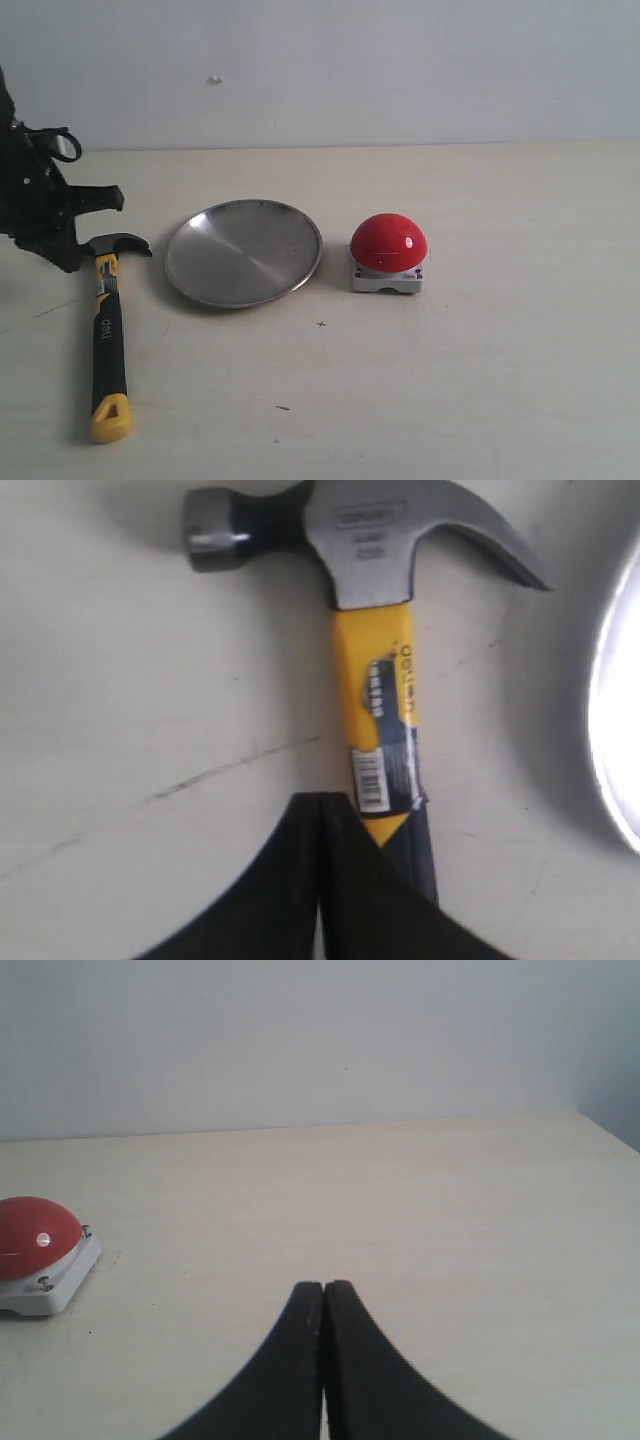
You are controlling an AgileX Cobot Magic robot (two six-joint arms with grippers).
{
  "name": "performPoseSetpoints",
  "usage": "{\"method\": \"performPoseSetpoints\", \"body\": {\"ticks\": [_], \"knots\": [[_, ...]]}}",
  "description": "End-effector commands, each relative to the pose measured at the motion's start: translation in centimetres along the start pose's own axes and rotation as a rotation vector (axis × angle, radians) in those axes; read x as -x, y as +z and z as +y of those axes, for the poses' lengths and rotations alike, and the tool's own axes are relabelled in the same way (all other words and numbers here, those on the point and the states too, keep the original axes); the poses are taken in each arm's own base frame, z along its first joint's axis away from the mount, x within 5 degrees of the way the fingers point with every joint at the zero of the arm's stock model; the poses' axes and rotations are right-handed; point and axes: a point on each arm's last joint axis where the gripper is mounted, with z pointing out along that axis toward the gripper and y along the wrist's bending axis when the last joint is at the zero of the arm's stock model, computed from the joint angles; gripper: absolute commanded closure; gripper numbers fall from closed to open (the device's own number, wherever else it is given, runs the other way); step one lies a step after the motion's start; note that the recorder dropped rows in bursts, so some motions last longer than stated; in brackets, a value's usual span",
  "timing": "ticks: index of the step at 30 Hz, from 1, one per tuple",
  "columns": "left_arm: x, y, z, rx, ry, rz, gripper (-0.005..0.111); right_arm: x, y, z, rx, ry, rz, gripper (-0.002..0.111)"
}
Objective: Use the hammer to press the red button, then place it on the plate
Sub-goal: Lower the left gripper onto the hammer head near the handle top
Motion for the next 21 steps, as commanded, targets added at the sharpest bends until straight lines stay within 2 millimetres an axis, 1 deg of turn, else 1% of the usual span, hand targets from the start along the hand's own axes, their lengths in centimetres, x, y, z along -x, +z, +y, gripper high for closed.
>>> {"method": "performPoseSetpoints", "body": {"ticks": [1,3,4,7,9,10,14,21], "knots": [[0.6,0.6,-2.3,0.022,0.069,-0.019,0.095,-0.1,0.0,0.0,-0.007,-0.007,-0.007,0.108],[0.8,0.4,-3.0,0.017,0.075,-0.050,0.086,-0.1,0.0,0.0,-0.007,-0.007,-0.007,0.108],[1.0,0.3,-3.2,0.012,0.058,-0.063,0.079,-0.1,0.0,0.0,-0.007,-0.007,-0.007,0.108],[1.0,0.2,-3.4,0.015,0.004,-0.068,0.063,-0.1,0.0,0.0,-0.007,-0.007,-0.007,0.108],[0.9,0.2,-3.1,0.044,-0.014,-0.052,0.058,-0.1,0.0,0.0,-0.007,-0.007,-0.007,0.108],[0.9,0.3,-2.9,0.070,-0.018,-0.047,0.056,-0.1,0.0,0.0,-0.007,-0.007,-0.007,0.108],[1.1,0.9,-2.6,0.104,-0.042,-0.058,0.056,-0.1,0.0,0.0,-0.007,-0.007,-0.007,0.108],[1.4,3.6,-2.5,0.102,-0.049,-0.031,0.056,-0.1,0.0,0.0,-0.007,-0.007,-0.007,0.108]]}}
